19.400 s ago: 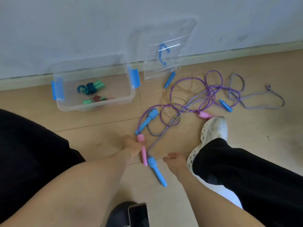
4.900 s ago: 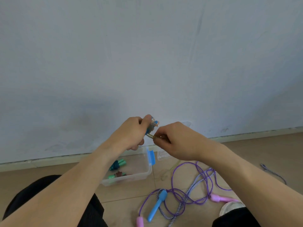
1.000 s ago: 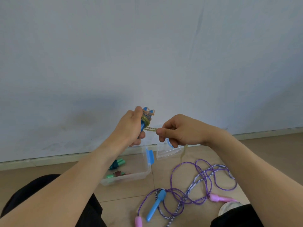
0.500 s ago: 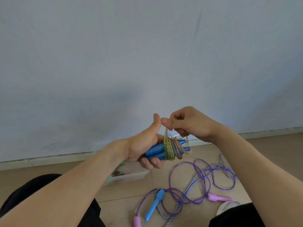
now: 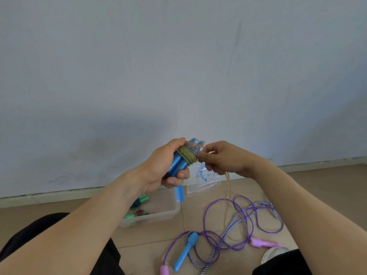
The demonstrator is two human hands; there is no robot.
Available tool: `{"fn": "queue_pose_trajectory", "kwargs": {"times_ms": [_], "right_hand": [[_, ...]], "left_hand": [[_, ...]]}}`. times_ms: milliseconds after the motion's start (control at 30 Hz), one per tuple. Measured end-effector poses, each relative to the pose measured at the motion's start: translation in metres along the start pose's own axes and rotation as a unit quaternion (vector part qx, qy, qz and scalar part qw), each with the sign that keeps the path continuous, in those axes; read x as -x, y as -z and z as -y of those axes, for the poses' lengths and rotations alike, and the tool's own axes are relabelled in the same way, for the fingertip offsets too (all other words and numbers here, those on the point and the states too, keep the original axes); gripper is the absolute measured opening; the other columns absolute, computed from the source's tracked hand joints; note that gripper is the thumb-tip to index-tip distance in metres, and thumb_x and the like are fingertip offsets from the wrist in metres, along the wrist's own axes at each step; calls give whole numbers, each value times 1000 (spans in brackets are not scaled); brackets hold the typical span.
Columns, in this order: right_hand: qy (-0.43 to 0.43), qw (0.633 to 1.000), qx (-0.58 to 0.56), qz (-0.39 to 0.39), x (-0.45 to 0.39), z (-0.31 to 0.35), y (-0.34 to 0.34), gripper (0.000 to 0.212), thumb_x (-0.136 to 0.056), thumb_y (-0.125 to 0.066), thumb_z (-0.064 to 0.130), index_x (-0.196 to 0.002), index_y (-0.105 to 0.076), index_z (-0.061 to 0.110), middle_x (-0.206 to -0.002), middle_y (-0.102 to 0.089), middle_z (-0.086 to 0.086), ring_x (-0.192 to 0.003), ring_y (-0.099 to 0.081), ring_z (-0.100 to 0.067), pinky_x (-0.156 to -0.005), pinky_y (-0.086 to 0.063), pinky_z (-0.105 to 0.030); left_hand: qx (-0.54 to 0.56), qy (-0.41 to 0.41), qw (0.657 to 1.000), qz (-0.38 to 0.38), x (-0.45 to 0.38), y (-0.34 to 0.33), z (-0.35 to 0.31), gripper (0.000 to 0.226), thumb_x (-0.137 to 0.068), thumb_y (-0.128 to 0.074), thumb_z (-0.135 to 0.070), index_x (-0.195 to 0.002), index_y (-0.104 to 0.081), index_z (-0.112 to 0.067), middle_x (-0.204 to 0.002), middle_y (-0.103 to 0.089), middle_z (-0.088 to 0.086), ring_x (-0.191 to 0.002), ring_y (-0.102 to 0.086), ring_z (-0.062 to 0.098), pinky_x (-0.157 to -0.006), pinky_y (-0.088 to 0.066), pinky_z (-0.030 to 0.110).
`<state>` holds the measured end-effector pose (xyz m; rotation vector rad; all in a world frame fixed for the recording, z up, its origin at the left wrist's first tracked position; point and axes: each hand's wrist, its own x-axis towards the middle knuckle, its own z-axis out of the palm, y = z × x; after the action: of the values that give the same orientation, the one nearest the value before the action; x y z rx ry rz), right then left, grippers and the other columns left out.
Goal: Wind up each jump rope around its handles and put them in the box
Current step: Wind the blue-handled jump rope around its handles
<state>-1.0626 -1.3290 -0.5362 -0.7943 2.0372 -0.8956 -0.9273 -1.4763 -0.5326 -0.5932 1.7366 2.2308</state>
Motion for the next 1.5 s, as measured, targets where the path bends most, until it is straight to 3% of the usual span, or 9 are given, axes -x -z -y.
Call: {"fn": "queue_pose_trajectory", "kwargs": {"times_ms": [233,400,533,633,800,900,1067,1233,1500], "right_hand": [[42,997,-7,-60,4,17,-1,38,-96,-56,44,-83,-73,13,-58,-47,4,-52,-37,-13,-54,-35,-26],[65,984,161,-29,10,29,-22,36,-99,-48,42,-87,-73,19,-69,-55,-6,-61,-48,-20,-58,-41,-31],[76,964,254,3,16,38,-31,40,-100,-47,38,-99,-68,4,-76,-59,-13,-64,-48,-16,-60,-38,-29],[119,956,267,-33,22,41,-26,33,-99,-50,31,-91,-69,5,-73,-61,-13,-59,-45,-13,-55,-34,-23],[172,962,206,-53,27,36,-20,20,-80,-78,26,-64,-67,22,-52,-54,5,-48,-42,-6,-49,-33,-16],[159,981,105,-27,28,33,-10,27,-60,-93,24,-73,-73,11,-56,-60,-2,-51,-44,-8,-51,-35,-21],[160,984,-68,-29,24,29,1,34,-71,-80,37,-78,-73,5,-65,-53,-18,-59,-39,-26,-55,-30,-31],[146,983,-109,-6,19,26,-5,29,-92,-65,27,-64,-64,18,-60,-39,-11,-50,-28,-17,-47,-26,-23],[143,979,58,-133,13,24,-17,38,-100,-44,13,-64,-51,19,-46,-49,13,-43,-35,-5,-47,-30,-18]], "left_hand": [[32,-25,991,-128,2,10,-9,40,-100,-33,-52,-88,-50,-17,-56,-43,6,-42,-26,15,-41,-17,19],[-96,-39,969,-222,0,9,-4,37,-101,-36,-45,-105,-57,-15,-74,-51,9,-34,-41,9,-37,-25,18],[-145,-52,954,-256,-6,7,2,41,-101,-38,-43,-106,-58,-8,-79,-52,9,-45,-48,13,-38,-28,18],[-210,-7,953,-217,-8,6,2,44,-100,-37,-49,-103,-62,-12,-72,-53,9,-48,-47,19,-39,-30,19],[-262,110,959,-15,2,2,1,68,-97,-21,-68,-99,-63,-15,-58,-41,0,-35,-34,10,-35,-23,17],[-204,166,958,115,5,4,3,88,-86,-9,-80,-106,-59,-10,-56,-39,-1,-40,-33,8,-34,-22,15],[-59,100,966,229,8,8,-7,85,-83,-18,-81,-99,-58,-8,-54,-35,1,-38,-31,6,-37,-14,18],[13,20,972,235,15,3,-10,62,-92,-36,-65,-95,-59,-8,-46,-37,1,-32,-29,7,-36,-16,17],[50,-39,998,-1,5,-3,-5,47,-92,-45,-60,-106,-56,-16,-54,-34,5,-38,-19,12,-43,-12,21]]}}
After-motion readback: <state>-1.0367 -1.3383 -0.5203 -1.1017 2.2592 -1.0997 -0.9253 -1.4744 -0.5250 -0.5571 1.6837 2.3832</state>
